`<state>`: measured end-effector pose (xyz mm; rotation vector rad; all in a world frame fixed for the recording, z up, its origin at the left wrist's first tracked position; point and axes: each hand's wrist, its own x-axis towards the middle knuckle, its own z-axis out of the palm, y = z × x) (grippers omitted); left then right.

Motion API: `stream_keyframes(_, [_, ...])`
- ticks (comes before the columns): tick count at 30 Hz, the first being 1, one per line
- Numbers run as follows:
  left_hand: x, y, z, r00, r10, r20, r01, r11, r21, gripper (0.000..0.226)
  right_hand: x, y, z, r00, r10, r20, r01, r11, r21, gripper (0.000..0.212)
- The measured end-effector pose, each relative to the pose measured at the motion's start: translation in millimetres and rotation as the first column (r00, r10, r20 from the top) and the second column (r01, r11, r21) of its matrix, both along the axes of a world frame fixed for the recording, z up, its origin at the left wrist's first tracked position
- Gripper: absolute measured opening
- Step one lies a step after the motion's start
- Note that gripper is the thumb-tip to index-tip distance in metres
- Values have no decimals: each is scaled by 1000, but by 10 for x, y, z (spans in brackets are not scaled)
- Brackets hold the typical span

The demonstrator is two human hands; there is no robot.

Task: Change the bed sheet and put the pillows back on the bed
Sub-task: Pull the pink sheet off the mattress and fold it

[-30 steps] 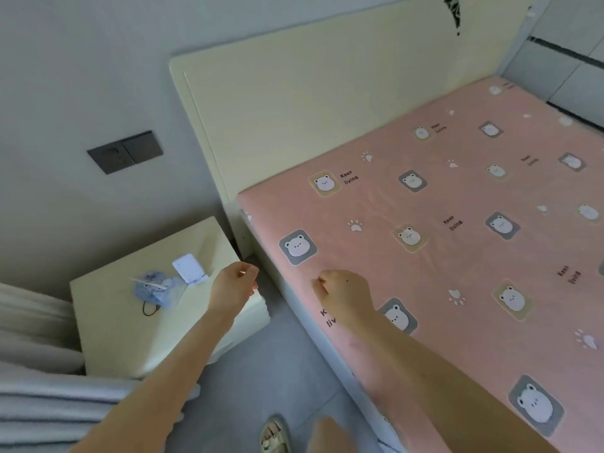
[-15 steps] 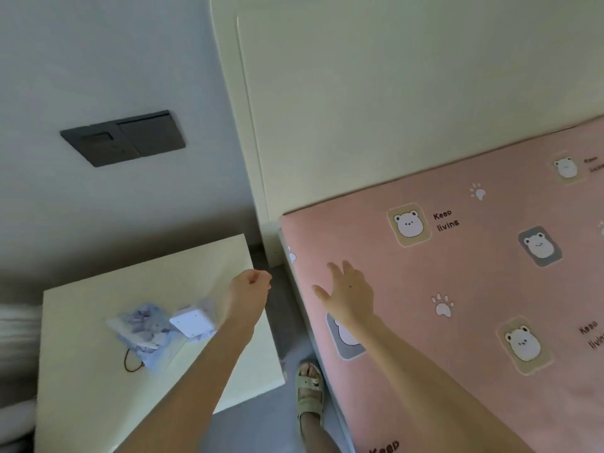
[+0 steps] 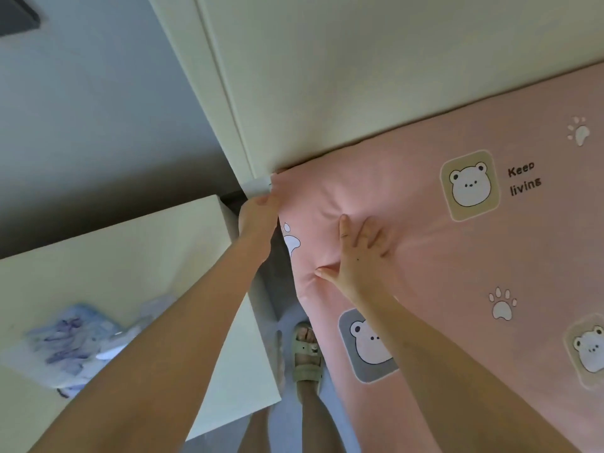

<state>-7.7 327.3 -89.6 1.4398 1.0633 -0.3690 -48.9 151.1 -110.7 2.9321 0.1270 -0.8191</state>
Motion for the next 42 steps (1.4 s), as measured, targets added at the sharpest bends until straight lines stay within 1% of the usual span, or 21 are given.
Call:
stream_keyframes(2, [154,-22,-125,998,56,17,-56,998,-3,39,6,-3,-37,1000,2,-10,-2,1000,10,117])
stream_keyframes(4, [211,-25,-185,996,73,59,-77,996,53,40,1,-20,-39,1000,15,-12,-14,1000,27,116])
stream_keyframes(7, [127,7,-135,990,92,109,-106,985,136,35,8,-36,-12,1000,-4,-29,6,998,63,115])
stream_keyframes(8, [80,13,-109,989,66,129,-84,986,144,31,13,-32,10,999,-12,-42,15,997,72,116])
stream_keyframes(11, [-30,-30,23,977,-137,160,104,974,201,25,10,-41,131,999,-27,-42,31,992,120,114])
stream_keyframes(12, [-41,-58,50,975,-162,150,128,969,212,25,1,-50,179,999,-39,-38,44,988,145,112])
stream_keyframes(14, [-40,-89,56,992,-108,66,94,978,188,26,-44,-67,260,997,-69,-28,73,978,193,106])
stream_keyframes(16, [-56,-122,23,998,-66,-11,67,994,91,28,-93,-72,298,997,-81,-18,82,969,234,99])
stream_keyframes(17, [-72,-143,-11,998,-59,-20,60,997,53,31,-114,-73,307,997,-80,-6,79,965,250,96])
stream_keyframes(18, [-91,-167,-52,999,-51,-3,51,998,46,35,-132,-80,311,997,-75,10,70,963,261,93])
stream_keyframes(21, [-151,-196,-112,997,-25,69,14,989,145,41,-166,-138,349,997,-60,40,45,952,302,86])
stream_keyframes(23, [-169,-154,-128,990,-70,124,43,977,209,41,-165,-172,368,997,-63,46,44,941,335,80])
stream_keyframes(25, [-182,-64,-100,965,-213,151,160,940,303,41,-155,-165,401,992,-81,92,42,928,371,72])
stream_keyframes(28, [-211,17,38,877,-455,154,358,832,424,39,-127,-80,489,987,-110,115,51,904,425,67])
stream_keyframes(31, [-245,-11,256,803,-574,160,423,738,525,45,-95,55,623,987,-100,122,36,896,442,73])
stream_keyframes(33, [-298,-72,417,752,-641,155,454,674,582,44,-80,165,703,976,-101,194,7,902,433,77])
stream_keyframes(35, [-408,-140,557,695,-707,135,486,599,636,38,-72,269,774,957,-109,268,-18,902,431,81])
stream_keyframes(36, [-485,-170,628,677,-721,145,481,584,654,35,-75,303,810,949,-97,300,-44,902,430,78])
stream_keyframes(37, [-558,-202,705,670,-723,170,462,585,666,34,-83,328,857,935,-96,342,-69,896,439,69])
stream_keyframes(40, [-678,-306,934,684,-686,247,393,633,667,38,-158,357,1040,865,-116,488,-169,848,502,25])
stream_keyframes(42, [-663,-396,1120,688,-656,310,355,677,645,39,-219,313,1195,817,-150,556,-229,802,552,24])
